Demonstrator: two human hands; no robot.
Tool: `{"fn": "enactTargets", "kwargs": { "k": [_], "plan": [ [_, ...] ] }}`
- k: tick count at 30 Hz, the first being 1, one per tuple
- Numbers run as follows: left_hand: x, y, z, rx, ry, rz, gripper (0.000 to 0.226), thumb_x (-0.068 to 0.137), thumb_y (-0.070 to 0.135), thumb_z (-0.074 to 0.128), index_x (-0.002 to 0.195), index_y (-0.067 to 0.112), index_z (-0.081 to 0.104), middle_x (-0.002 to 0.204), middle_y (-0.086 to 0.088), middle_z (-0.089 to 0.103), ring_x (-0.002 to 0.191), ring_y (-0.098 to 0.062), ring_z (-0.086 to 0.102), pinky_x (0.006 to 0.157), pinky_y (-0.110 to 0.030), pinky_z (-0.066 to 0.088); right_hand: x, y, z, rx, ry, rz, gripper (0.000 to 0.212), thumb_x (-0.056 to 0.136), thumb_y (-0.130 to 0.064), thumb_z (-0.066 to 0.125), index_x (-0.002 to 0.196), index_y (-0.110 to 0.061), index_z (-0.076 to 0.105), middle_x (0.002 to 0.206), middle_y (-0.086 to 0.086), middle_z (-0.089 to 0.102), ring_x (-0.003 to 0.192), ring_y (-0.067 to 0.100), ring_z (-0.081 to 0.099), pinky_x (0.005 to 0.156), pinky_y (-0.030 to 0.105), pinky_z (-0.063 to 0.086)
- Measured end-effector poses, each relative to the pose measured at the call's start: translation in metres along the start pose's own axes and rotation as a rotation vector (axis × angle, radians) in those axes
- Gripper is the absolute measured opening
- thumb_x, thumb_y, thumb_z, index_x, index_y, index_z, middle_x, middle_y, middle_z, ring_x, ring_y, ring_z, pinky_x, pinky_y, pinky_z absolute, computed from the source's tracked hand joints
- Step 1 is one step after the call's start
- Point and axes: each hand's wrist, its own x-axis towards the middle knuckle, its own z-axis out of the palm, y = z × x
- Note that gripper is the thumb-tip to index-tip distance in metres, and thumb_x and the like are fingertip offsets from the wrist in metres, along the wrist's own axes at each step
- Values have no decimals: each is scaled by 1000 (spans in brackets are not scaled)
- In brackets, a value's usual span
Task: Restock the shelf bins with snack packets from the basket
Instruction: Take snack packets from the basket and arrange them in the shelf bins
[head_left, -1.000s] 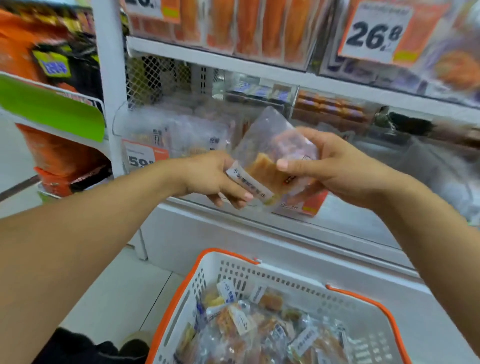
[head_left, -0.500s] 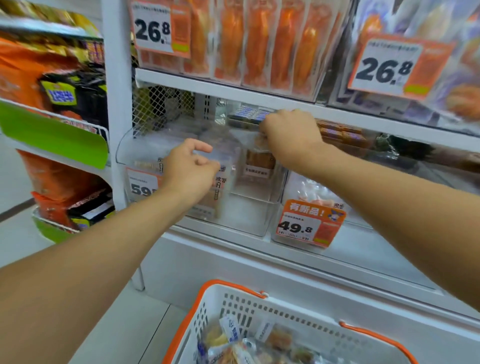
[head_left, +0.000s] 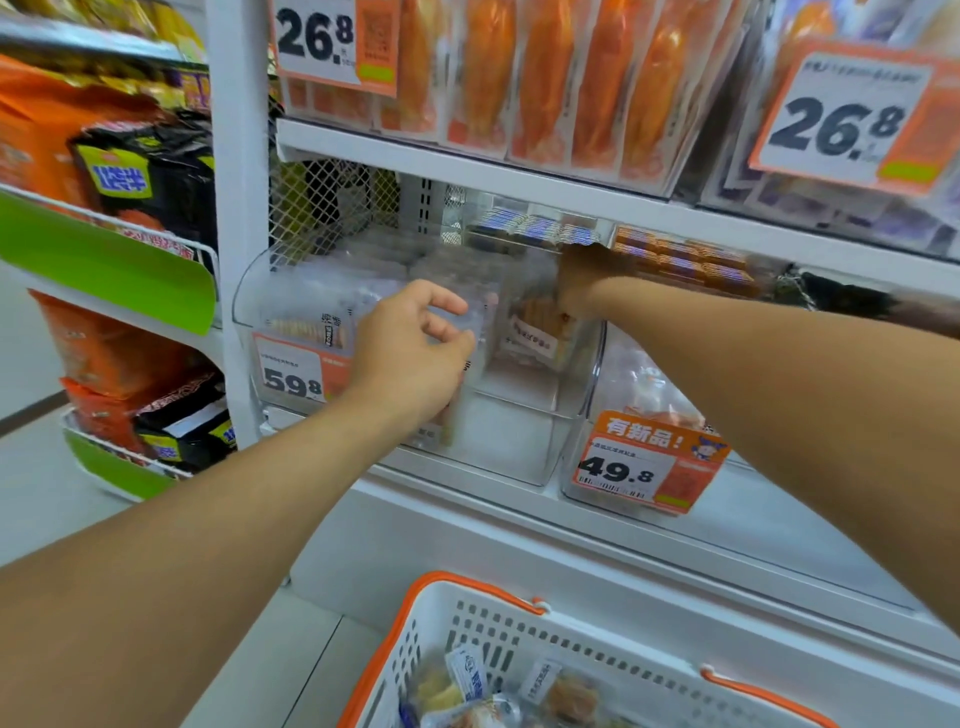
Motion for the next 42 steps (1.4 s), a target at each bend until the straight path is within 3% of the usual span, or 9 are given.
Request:
{"fn": "enactTargets", "kwargs": {
  "k": [4,15,21,25,28,32,36,38,42],
  "plan": [
    [4,-6,5,36,7,42,19,87,14,69,88,31,60,74,3,69,69,-18,68,72,-33,55,9,2,5,-43,-20,-3,27,90,-2,57,116,1,61,102,14,62,90,30,60,70,36,47],
    [5,-10,9,60,17,82,19,85,13,71,83,28,59,63,7,55,50,-2,48,53,-17,42,16,6,5,-97,59,2,15,86,1,59,77,-5,48,71,7,49,67,23,50,87,44,43],
    [5,-11,9,33,-26,118,21,84,11,71,77,24,56,50,9,41,45,-4,38,53,-21,36,19,10,7,-50,31,3,21,82,-14,72,88,-6,54,74,5,54,80,29,57,92,47,44],
    [5,-9,8,35,-27,129,23,84,12,72,76,23,53,52,7,41,46,-6,36,52,-20,36,18,14,5,97,-6,-1,29,78,-20,81,79,-9,54,77,6,59,83,27,64,58,29,46],
    [4,-5,9,35,-45,175,33,79,14,75,66,20,45,52,7,39,46,-5,31,48,-20,31,10,9,2,112,-27,2,48,77,-29,84,112,-6,61,106,10,65,96,28,63,68,31,48],
    [-4,5,6,181,-487,193,35,77,20,77,56,17,50,46,7,42,44,-8,38,49,-20,34,-68,7,-30,227,71,-79,60,80,-38,80,129,-11,58,125,10,61,111,28,59,84,33,48],
    [-37,8,17,572,-1142,-56,13,84,28,73,86,16,71,74,1,69,65,-12,69,52,-23,49,-202,18,-26,352,477,-183,27,82,-46,71,90,-20,69,84,-3,67,79,17,62,72,37,52],
    [-64,0,35,735,-1355,-79,17,86,34,72,98,23,71,82,2,71,76,-12,71,62,-27,54,-251,20,8,395,261,-265,26,81,-45,71,70,-22,65,64,-10,60,63,13,58,62,31,46],
    [-124,-2,75,1004,-1624,109,34,87,46,68,115,29,62,92,12,66,85,-8,63,86,-33,53,-306,24,121,134,-982,-329,33,82,-45,77,98,-16,75,95,1,74,89,19,68,82,36,56]
  ]
}}
